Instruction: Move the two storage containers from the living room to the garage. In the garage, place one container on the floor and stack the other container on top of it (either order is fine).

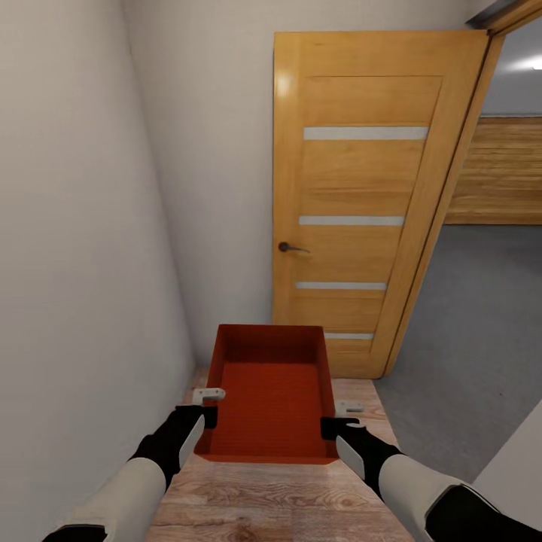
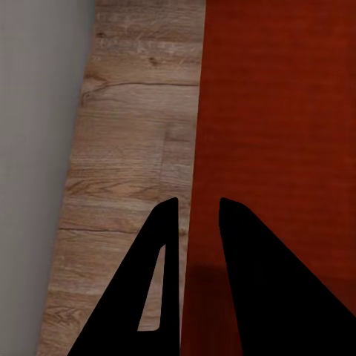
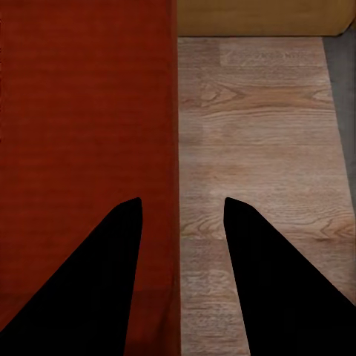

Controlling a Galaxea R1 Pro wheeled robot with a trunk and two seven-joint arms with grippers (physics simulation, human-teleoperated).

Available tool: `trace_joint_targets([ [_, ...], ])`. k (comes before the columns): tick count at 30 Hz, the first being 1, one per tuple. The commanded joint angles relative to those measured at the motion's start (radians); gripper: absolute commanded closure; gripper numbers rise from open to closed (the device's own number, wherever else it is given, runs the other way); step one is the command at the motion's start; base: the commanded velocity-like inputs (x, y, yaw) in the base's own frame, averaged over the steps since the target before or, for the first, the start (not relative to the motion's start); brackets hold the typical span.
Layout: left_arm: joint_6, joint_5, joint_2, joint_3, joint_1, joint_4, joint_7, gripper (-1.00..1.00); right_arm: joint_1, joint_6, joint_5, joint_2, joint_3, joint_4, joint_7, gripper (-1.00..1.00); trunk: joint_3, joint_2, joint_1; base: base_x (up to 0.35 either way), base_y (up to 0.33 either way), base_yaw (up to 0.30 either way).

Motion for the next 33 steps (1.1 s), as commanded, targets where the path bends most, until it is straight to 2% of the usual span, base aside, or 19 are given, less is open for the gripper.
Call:
trace_joint_targets([
  [1,0.004,0.002,-0.001,-0.003,-0.001,-0.003,0.005,1.0,-0.001,0.007,-0.011,0.0,0.014,-0.003,-0.001,1.0,-0.002,-0.002,0.001,0.0,0.0,0.0],
  [5,-0.008,0.003,0.0,-0.003,-0.002,-0.012,0.006,1.0,-0.001,-0.007,0.035,-0.002,-0.032,-0.012,0.004,1.0,-0.002,-0.002,0.001,0.0,0.0,0.0],
  [8,-0.019,0.004,0.001,-0.003,-0.002,-0.018,0.006,1.0,0.0,-0.021,0.045,-0.006,-0.042,-0.022,0.005,1.0,-0.002,-0.002,0.001,0.0,0.0,0.0],
  [12,-0.021,0.004,0.001,-0.004,-0.002,-0.019,0.005,1.0,-0.001,-0.025,0.025,-0.006,-0.022,-0.028,0.0,1.0,-0.002,-0.002,0.001,0.0,0.0,0.0],
  [16,-0.021,0.004,0.0,-0.004,-0.002,-0.017,0.005,1.0,-0.001,-0.023,-0.013,-0.004,0.016,-0.032,-0.013,1.0,-0.002,-0.002,0.001,0.0,0.0,0.0],
  [28,-0.021,0.004,-0.001,-0.005,-0.002,-0.01,0.005,1.0,-0.001,-0.024,-0.01,-0.004,0.022,-0.022,-0.008,1.0,-0.002,-0.002,0.001,0.0,0.0,0.0],
  [29,-0.021,0.004,-0.001,-0.005,-0.002,-0.01,0.005,1.0,-0.001,-0.024,-0.01,-0.004,0.036,-0.04,0.014,1.0,-0.002,-0.002,0.001,0.0,0.0,0.0],
  [33,-0.021,0.004,-0.001,-0.005,-0.002,-0.009,0.005,1.0,-0.001,-0.02,-0.01,-0.003,0.036,-0.04,0.014,1.0,-0.002,-0.002,0.001,0.0,0.0,0.0],
])
